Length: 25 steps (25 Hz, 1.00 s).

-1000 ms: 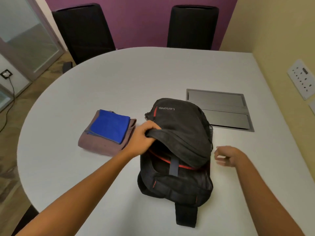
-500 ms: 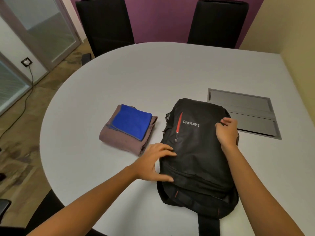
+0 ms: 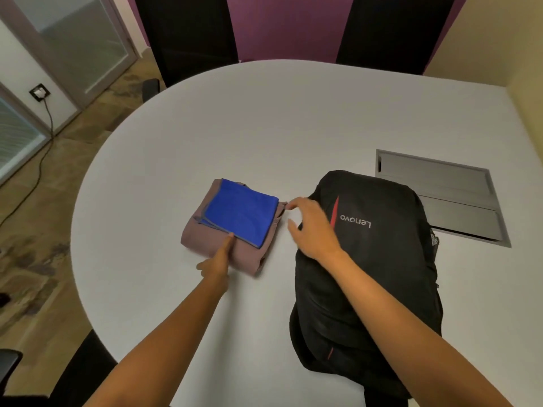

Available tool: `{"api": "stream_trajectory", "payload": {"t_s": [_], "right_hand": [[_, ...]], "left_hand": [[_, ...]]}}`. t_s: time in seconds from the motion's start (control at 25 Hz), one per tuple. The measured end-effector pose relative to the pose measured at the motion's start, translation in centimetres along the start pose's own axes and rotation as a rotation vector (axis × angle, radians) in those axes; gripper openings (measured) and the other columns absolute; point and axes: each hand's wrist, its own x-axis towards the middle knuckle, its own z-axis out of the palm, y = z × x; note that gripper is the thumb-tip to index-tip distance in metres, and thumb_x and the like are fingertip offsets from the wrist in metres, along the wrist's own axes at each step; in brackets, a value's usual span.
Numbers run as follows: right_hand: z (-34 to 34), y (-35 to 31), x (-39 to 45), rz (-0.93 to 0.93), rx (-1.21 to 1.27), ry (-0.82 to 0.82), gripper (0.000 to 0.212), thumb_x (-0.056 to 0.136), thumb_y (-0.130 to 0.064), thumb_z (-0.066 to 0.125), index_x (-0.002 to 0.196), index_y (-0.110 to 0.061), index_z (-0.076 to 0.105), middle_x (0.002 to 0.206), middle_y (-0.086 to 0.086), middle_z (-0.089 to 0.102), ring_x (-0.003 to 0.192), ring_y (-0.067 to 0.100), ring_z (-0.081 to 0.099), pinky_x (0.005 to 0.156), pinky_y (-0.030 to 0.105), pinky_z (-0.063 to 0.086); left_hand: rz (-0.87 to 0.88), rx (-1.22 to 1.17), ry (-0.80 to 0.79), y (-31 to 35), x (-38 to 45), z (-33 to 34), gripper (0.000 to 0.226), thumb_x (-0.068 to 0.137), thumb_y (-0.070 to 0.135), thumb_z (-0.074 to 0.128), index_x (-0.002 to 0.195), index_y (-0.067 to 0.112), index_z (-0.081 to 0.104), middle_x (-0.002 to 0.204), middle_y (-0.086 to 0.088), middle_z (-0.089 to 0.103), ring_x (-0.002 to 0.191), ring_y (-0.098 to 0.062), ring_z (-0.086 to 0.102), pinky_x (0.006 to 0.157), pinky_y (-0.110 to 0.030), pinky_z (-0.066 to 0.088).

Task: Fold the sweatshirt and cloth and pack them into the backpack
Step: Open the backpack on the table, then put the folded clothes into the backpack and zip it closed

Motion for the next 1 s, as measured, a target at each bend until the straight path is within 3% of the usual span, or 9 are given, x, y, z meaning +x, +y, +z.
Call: {"api": "stream_trajectory", "payload": {"t_s": [0.16, 0.24, 0.36, 0.48, 0.56, 0.72, 0.84, 1.0], "right_hand": [[5.5, -1.8, 3.9, -0.055, -0.188, -0.404, 0.05, 0.092, -0.019, 0.063, 0.139, -0.016, 0.047, 0.142, 0.002, 0.049, 0.131, 0.02, 0.045, 0.109, 0.034, 0.038], [7.3, -1.9, 5.8, -0.068, -0.268, -0.47, 0.061, 0.09, -0.023, 0.065, 0.146, -0.015, 0.04, 0.15, 0.004, 0.041, 0.14, 0.022, 0.036, 0.114, 0.036, 0.03], [8.5, -0.7, 9.2, 0.016, -0.324, -0.474, 0.078, 0.089, -0.036, 0.067, 0.154, -0.016, 0.027, 0.158, 0.007, 0.028, 0.147, 0.029, 0.025, 0.119, 0.041, 0.022], [9.4, 1.0, 11.8, 0.082, -0.443, -0.644, 0.096, 0.089, -0.058, 0.061, 0.159, -0.027, 0.004, 0.167, 0.003, 0.004, 0.153, 0.033, 0.006, 0.122, 0.052, 0.011], [10.4, 1.8, 12.2, 0.108, -0.476, -0.746, 0.096, 0.088, -0.068, 0.054, 0.158, -0.033, -0.002, 0.167, 0.001, 0.003, 0.152, 0.033, 0.011, 0.121, 0.056, 0.012], [11.5, 2.5, 11.4, 0.175, -0.43, -0.752, 0.094, 0.084, -0.078, 0.047, 0.158, -0.039, 0.003, 0.167, 0.0, 0.008, 0.15, 0.032, 0.017, 0.118, 0.056, 0.016], [11.8, 2.8, 10.5, 0.216, -0.322, -0.727, 0.097, 0.08, -0.077, 0.056, 0.157, -0.04, 0.009, 0.166, -0.002, 0.011, 0.149, 0.032, 0.018, 0.118, 0.057, 0.018], [12.0, 2.5, 8.8, 0.255, -0.261, -0.678, 0.098, 0.077, -0.071, 0.065, 0.156, -0.041, 0.015, 0.165, 0.001, 0.014, 0.149, 0.032, 0.016, 0.118, 0.056, 0.017]], "left_hand": [[-0.049, -0.12, -0.133, 1.7, 3.2, 0.7, 0.13, 0.032, 0.068, 0.093, 0.141, 0.019, 0.041, 0.131, -0.003, 0.062, 0.112, -0.023, 0.061, 0.084, -0.04, 0.054], [-0.04, -0.107, -0.149, 1.9, 5.5, 0.6, 0.128, 0.026, 0.071, 0.093, 0.136, 0.022, 0.049, 0.125, -0.002, 0.067, 0.108, -0.022, 0.065, 0.085, -0.04, 0.058], [-0.024, -0.146, -0.136, 3.0, 6.9, 0.3, 0.121, 0.025, 0.066, 0.096, 0.131, 0.023, 0.054, 0.121, -0.003, 0.069, 0.105, -0.024, 0.068, 0.089, -0.048, 0.059], [-0.047, -0.177, -0.143, 4.0, 6.8, 0.4, 0.121, 0.027, 0.063, 0.097, 0.132, 0.022, 0.054, 0.118, -0.005, 0.07, 0.104, -0.026, 0.068, 0.086, -0.052, 0.059], [-0.056, -0.186, -0.171, 4.3, 6.5, 0.7, 0.113, 0.036, 0.061, 0.096, 0.134, 0.022, 0.055, 0.118, -0.006, 0.07, 0.104, -0.027, 0.069, 0.082, -0.051, 0.06], [-0.061, -0.227, -0.131, 4.9, 5.7, 0.7, 0.107, 0.039, 0.063, 0.095, 0.13, 0.022, 0.056, 0.114, -0.005, 0.071, 0.102, -0.026, 0.069, 0.081, -0.049, 0.061], [0.0, -0.211, -0.057, 4.9, 5.2, 0.2, 0.083, 0.047, 0.053, 0.096, 0.115, 0.02, 0.062, 0.106, -0.002, 0.071, 0.096, -0.022, 0.069, 0.087, -0.047, 0.059], [0.041, -0.185, -0.05, 4.6, 4.2, 0.1, 0.072, 0.053, 0.045, 0.096, 0.111, 0.02, 0.062, 0.101, 0.0, 0.07, 0.093, -0.02, 0.068, 0.084, -0.043, 0.059]]}}
